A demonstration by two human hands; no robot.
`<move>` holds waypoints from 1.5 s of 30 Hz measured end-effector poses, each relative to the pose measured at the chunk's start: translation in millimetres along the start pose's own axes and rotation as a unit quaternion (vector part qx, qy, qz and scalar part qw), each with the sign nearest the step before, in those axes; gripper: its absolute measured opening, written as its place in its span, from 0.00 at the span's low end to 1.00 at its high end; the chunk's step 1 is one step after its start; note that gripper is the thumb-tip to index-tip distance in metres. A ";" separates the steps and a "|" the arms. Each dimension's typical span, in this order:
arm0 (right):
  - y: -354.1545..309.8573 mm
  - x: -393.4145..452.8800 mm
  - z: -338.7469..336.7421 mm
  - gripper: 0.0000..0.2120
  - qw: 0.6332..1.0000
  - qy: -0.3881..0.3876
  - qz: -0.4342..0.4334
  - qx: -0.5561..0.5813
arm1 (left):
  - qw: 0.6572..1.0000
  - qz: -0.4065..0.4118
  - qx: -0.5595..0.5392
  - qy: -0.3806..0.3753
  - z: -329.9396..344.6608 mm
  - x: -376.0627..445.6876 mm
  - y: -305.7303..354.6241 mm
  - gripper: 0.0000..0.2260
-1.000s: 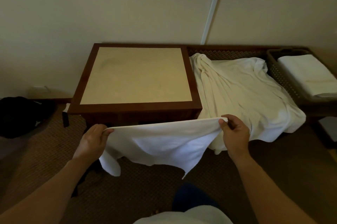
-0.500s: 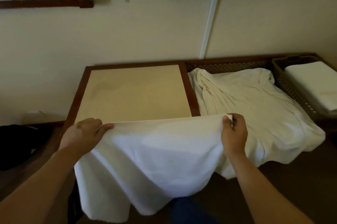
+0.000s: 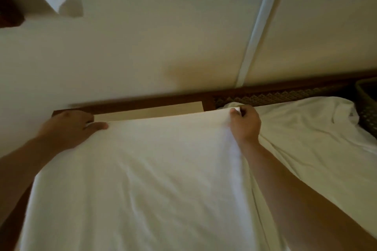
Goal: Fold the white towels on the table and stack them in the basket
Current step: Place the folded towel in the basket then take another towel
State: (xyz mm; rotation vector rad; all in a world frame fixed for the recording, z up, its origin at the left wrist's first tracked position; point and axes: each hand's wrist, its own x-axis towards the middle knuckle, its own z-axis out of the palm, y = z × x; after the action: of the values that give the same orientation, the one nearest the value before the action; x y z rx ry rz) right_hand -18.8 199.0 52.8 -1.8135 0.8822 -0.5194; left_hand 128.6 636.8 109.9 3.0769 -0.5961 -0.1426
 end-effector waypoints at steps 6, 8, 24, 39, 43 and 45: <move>13.3 98.8 67.4 0.12 0.998 -0.030 0.023 -0.057 | 0.999 0.014 0.027 -0.035 28.7 102.7 -10.2 0.37; 16.1 120.8 85.2 0.18 0.996 -0.032 0.034 -0.078 | 0.997 0.020 0.040 -0.062 35.4 125.5 -9.0 0.33; -15.4 41.8 172.5 0.27 0.914 0.001 -0.146 -0.378 | 0.980 -0.077 -0.115 -0.141 75.5 155.7 -17.7 0.26; -41.7 -103.8 296.8 0.31 0.795 -0.314 -0.254 -0.452 | 0.896 -0.059 -0.248 -0.364 28.3 121.2 -158.3 0.28; -44.1 -108.3 297.7 0.31 0.802 -0.293 -0.249 -0.458 | 0.906 -0.065 -0.292 -0.301 31.6 109.5 -190.3 0.29; -46.0 -109.7 298.6 0.31 0.802 -0.289 -0.248 -0.460 | 0.936 -0.041 -0.246 -0.249 40.6 111.0 -195.7 0.22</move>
State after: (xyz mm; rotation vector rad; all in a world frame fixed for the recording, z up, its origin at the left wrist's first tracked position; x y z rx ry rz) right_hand 133.1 473.1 -18.5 -2.9003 0.1761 0.2550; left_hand 300.4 777.5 55.5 2.5622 -0.3565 -0.9357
